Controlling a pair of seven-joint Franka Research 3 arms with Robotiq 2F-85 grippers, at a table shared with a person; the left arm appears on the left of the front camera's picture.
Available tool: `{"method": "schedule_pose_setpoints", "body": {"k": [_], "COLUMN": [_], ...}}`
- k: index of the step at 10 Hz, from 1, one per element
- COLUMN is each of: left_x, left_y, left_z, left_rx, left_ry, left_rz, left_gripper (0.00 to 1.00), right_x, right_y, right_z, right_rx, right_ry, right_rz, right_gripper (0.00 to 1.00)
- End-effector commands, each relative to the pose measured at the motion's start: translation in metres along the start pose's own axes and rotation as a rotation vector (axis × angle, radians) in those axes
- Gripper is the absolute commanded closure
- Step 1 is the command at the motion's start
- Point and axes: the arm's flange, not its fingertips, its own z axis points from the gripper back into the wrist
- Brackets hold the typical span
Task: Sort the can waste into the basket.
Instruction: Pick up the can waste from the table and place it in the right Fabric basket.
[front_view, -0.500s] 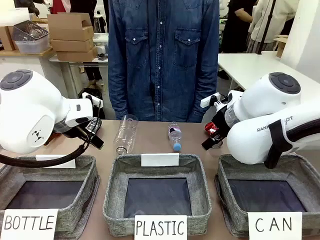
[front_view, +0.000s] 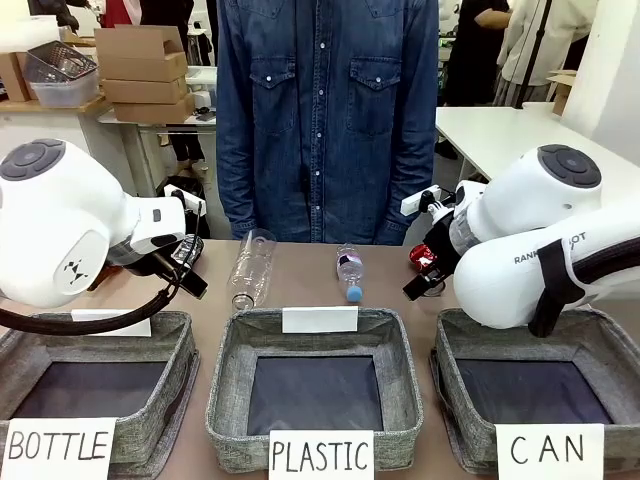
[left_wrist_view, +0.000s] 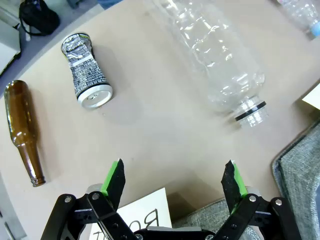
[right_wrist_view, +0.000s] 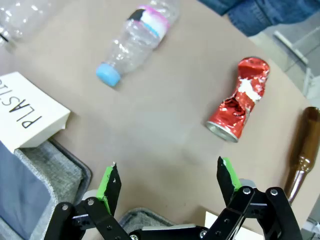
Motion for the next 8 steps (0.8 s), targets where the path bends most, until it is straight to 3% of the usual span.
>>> {"method": "schedule_pose_setpoints", "body": {"k": [1,5,7,8], "left_x": [0.0,0.0,0.001,-0.009], "left_y": [0.0,0.0,-0.011,-0.023], "left_z": [0.0,0.0,0.112,0.178], "left_rx": [0.0,0.0,-0.038,-0.002], "left_ry": [0.0,0.0,0.056,0.041], "left_rz": [0.0,0.0,-0.049,0.01], "left_gripper": [0.0,0.0,0.0,0.0], "right_x": [0.0,0.0,-0.005,-0.016], "right_y": [0.0,0.0,-0.016,-0.018], "right_z": [0.0,0.0,0.092,0.149], "right_rx": [0.0,0.0,0.085,0.076], "right_ry": [0.0,0.0,0.045,0.042], "right_rz": [0.0,0.0,-0.018,-0.075], "right_gripper": [0.0,0.0,0.0,0.0]}}
